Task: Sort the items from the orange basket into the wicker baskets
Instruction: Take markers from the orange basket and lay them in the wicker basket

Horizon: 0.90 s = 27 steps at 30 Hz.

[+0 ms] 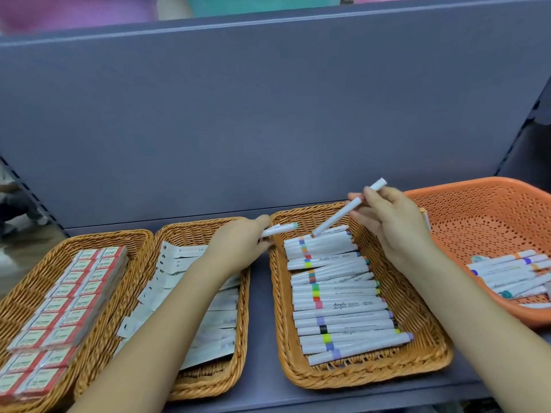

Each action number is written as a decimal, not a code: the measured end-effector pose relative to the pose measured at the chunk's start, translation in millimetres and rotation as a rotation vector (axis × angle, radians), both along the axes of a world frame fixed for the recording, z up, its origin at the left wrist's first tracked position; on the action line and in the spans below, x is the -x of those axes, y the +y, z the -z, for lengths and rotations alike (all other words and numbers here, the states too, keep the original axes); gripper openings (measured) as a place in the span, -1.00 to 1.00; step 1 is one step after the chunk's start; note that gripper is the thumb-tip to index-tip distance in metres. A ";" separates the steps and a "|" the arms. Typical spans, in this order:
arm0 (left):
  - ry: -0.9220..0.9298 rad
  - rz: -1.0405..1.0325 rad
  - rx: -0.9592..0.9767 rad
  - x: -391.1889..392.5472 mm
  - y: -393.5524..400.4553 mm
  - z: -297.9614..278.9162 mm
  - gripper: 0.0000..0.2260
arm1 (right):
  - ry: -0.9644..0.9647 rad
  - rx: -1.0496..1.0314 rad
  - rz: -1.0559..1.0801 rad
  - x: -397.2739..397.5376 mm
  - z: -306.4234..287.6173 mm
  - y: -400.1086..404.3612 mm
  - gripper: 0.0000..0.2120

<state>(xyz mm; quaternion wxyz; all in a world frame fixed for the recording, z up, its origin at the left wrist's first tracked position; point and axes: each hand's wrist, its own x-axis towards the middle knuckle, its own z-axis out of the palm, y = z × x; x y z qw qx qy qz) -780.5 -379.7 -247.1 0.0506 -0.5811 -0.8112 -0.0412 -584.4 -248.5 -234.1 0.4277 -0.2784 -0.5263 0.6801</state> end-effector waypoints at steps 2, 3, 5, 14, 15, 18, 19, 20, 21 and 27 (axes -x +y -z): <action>-0.017 -0.007 -0.002 2.1 -0.6 0.2 -0.89 | -0.167 -0.276 0.043 1.2 -3.9 -0.2 -0.98; -0.018 -0.011 -0.004 2.5 -0.7 -0.5 -0.89 | -0.274 -0.431 0.052 3.4 -4.6 -1.3 -0.98; -0.017 -0.028 -0.008 3.8 -0.3 -1.9 -0.90 | -0.513 -0.721 -0.005 10.7 -1.5 -4.5 -0.94; 0.008 -0.041 0.021 1.3 5.2 -4.9 -0.89 | -1.020 -0.982 -0.461 29.4 30.8 -8.3 -0.82; 0.024 -0.030 0.021 -0.7 6.6 -5.0 -0.89 | -0.931 -0.882 -0.411 30.4 28.4 -8.9 -0.82; 0.048 -0.001 0.006 -9.1 11.9 -6.2 -0.89 | -0.541 -0.330 -0.424 33.7 18.3 -17.2 -0.80; 0.056 0.011 0.001 -12.6 13.9 -6.3 -0.88 | -0.449 -0.211 -0.430 35.3 15.8 -21.3 -0.79; 0.067 0.024 -0.003 -15.8 15.6 -6.6 -0.88 | -0.387 -0.154 -0.415 37.2 13.4 -24.7 -0.80; 0.075 0.034 -0.007 -18.7 17.3 -6.6 -0.88 | -0.345 -0.135 -0.386 38.9 11.8 -26.6 -0.83; 0.108 0.067 0.026 -23.6 24.0 -5.7 -0.90 | -0.479 -0.352 -0.324 33.0 7.0 -14.5 -0.96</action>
